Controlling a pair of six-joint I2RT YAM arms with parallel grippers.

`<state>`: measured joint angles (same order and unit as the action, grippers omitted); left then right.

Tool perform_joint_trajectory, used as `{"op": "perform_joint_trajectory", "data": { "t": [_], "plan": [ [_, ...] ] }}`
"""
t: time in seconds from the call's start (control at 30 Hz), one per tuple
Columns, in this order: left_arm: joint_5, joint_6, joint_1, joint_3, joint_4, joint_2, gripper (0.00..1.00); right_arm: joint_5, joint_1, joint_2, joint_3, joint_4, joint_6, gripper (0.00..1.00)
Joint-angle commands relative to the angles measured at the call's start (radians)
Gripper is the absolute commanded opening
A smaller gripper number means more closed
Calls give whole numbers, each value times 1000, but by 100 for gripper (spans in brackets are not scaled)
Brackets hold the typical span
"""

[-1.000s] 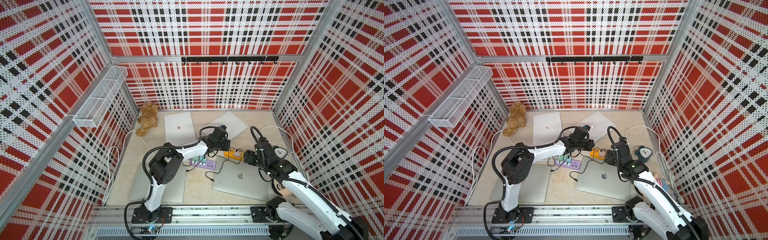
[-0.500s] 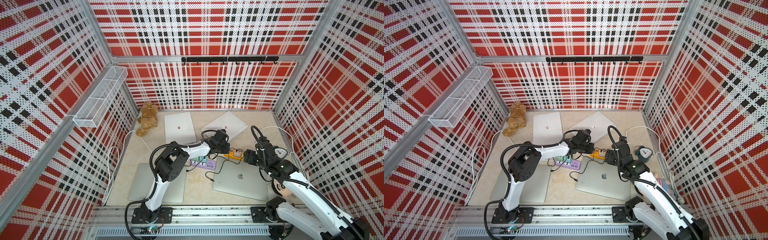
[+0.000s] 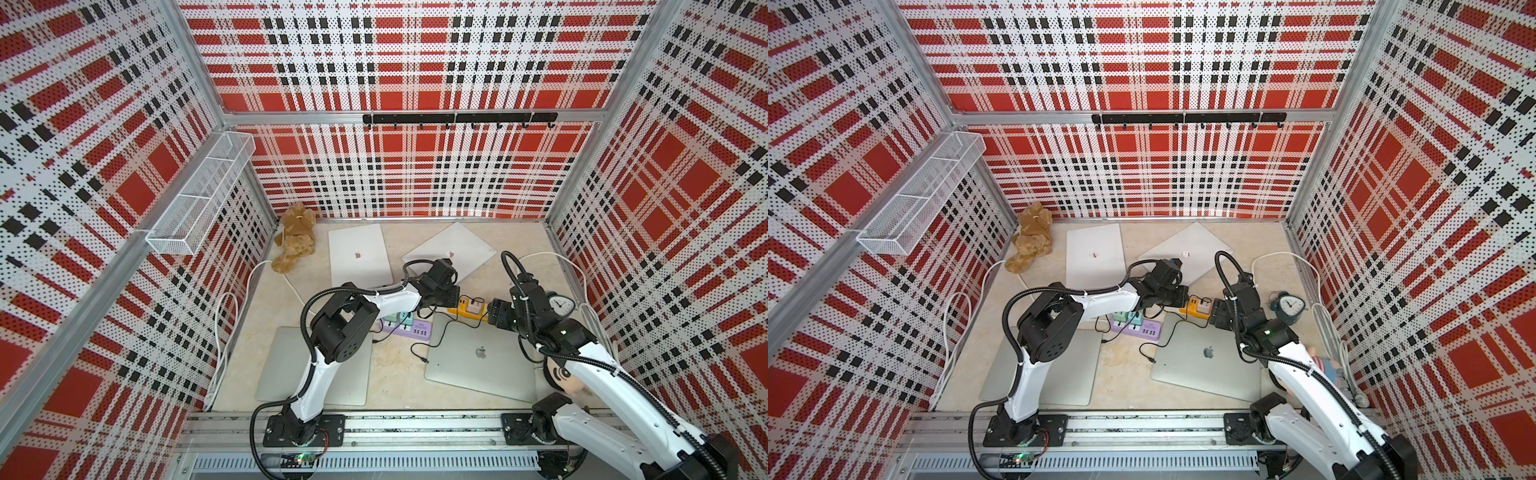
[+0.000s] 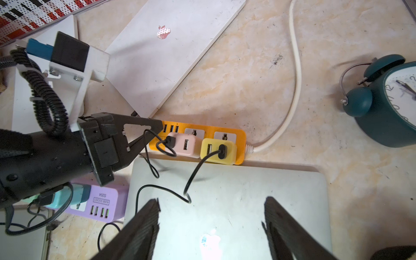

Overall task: Unplug the laptop charger
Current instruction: Remove the plug from the socket.

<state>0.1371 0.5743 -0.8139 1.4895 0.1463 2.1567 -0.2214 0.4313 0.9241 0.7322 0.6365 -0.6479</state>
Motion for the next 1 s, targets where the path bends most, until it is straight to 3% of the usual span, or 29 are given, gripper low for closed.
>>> {"op": "perform_joint_trajectory", "data": {
  "t": [0.0, 0.67, 0.97],
  "plan": [
    [-31, -16, 9, 2, 50, 45, 0, -17, -6, 36, -8, -19, 7, 74],
    [-18, -9, -5, -1, 49, 55, 0, -14, -5, 206, -15, -134, 57, 71],
    [-12, -8, -7, -6, 49, 56, 0, -71, -5, 244, -38, -181, 58, 67]
  ]
}}
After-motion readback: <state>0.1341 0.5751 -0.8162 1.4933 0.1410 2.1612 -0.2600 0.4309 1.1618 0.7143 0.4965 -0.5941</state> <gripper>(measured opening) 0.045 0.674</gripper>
